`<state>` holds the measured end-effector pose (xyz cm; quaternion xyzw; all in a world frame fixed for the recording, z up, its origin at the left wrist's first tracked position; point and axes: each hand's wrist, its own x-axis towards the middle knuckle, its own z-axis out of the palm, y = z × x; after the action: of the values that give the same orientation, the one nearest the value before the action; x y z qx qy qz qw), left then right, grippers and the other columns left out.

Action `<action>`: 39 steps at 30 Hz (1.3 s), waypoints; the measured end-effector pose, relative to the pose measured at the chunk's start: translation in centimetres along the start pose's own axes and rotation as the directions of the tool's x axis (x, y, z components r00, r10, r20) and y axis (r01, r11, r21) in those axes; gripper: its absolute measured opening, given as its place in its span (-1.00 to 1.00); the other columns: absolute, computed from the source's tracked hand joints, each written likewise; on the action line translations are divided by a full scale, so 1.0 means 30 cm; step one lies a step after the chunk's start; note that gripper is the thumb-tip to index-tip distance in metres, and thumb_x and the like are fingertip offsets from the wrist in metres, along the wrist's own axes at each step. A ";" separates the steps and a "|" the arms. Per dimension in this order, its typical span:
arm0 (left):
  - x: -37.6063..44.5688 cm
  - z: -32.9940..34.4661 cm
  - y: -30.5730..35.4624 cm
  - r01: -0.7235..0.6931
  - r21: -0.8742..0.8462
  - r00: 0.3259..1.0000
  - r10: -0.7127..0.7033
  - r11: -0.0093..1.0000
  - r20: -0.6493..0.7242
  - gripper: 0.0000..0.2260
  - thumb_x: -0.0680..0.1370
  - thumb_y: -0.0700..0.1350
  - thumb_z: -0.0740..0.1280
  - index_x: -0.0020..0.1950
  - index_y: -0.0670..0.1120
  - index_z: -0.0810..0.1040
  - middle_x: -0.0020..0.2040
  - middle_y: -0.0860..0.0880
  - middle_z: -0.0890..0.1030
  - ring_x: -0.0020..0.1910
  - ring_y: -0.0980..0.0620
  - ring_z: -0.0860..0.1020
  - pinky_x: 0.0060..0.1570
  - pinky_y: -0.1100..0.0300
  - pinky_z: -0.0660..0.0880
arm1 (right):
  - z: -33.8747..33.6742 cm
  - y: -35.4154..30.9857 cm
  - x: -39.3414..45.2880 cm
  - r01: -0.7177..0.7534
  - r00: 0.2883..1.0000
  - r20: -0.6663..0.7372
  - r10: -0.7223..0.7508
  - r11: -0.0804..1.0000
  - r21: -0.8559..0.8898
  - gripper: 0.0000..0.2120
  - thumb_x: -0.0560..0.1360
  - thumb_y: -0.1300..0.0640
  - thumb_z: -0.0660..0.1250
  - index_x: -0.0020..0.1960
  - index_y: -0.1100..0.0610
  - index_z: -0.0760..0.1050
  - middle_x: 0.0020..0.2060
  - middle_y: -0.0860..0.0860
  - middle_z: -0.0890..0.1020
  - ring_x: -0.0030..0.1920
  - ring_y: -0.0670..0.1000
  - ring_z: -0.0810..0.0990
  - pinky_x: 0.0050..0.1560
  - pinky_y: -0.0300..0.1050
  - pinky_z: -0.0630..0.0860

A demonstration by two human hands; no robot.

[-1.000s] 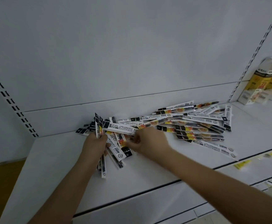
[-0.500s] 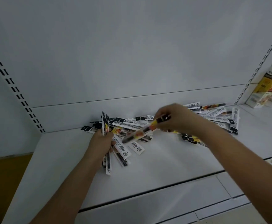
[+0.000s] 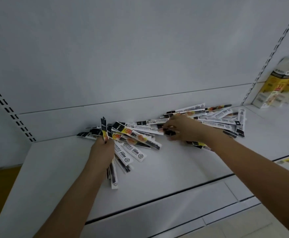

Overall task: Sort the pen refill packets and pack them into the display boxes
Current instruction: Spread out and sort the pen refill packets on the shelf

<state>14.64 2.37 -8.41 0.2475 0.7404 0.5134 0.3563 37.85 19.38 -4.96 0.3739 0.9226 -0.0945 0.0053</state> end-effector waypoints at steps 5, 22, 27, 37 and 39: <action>0.019 0.054 0.023 0.016 0.001 1.000 -0.016 1.000 0.008 -0.87 0.59 -0.10 0.17 -0.09 0.00 0.50 0.09 -0.29 0.57 -0.08 -0.16 0.58 -0.07 0.01 0.49 | -0.016 0.031 -0.004 -0.059 0.971 -0.238 0.032 0.993 -0.106 -0.85 0.56 0.01 0.29 0.04 0.02 0.59 -0.06 -0.02 0.62 0.00 0.06 0.58 -0.11 -0.09 0.48; 0.037 0.114 0.069 0.045 0.035 0.992 -0.041 0.998 -0.117 -0.10 0.31 0.19 0.33 0.55 -0.09 0.10 0.44 -0.21 0.33 0.37 -0.26 0.37 0.30 -0.19 0.41 | 0.120 -0.382 0.031 0.083 0.996 0.009 -0.091 0.942 0.324 -0.78 0.64 0.06 0.17 0.09 0.20 0.48 -0.03 0.19 0.56 -0.03 0.16 0.54 0.02 0.05 0.48; 0.042 0.139 0.029 -0.064 0.445 0.984 0.131 0.893 -0.119 -0.10 0.50 0.21 0.37 0.60 -0.16 -0.06 0.51 -0.37 0.12 0.49 -0.32 0.10 0.46 -0.13 0.11 | -0.004 -0.143 -0.151 0.009 0.995 -0.098 0.015 0.972 0.236 -0.45 0.55 -0.12 0.30 0.49 0.00 0.29 0.37 -0.01 0.40 0.30 -0.01 0.44 0.29 -0.14 0.38; 0.031 0.214 0.003 -0.123 0.647 0.967 0.237 0.753 -0.091 -0.03 0.44 0.29 0.39 0.61 -0.09 -0.08 0.53 -0.37 0.04 0.49 -0.37 0.08 0.42 -0.21 0.13 | 0.050 0.348 -0.411 -0.324 0.945 -0.063 0.320 0.942 -0.081 -0.09 0.32 -0.57 0.08 0.53 -0.09 0.20 0.38 -0.05 0.37 0.35 0.08 0.31 0.39 0.00 0.29; 0.024 0.216 0.003 -0.120 0.634 0.970 0.228 0.764 -0.091 -0.03 0.44 0.27 0.40 0.61 -0.08 -0.08 0.54 -0.38 0.00 0.50 -0.37 0.05 0.44 -0.21 0.11 | 0.065 0.336 -0.388 -0.276 0.952 -0.151 0.268 0.961 -0.034 -0.23 0.38 -0.49 0.13 0.44 -0.05 0.35 0.20 -0.04 0.49 0.21 0.05 0.42 0.23 -0.05 0.39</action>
<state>19.27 6.70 -9.95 0.3763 0.8685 0.2889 0.1436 53.07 18.10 -7.66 0.5029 0.8625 -0.0401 -0.0385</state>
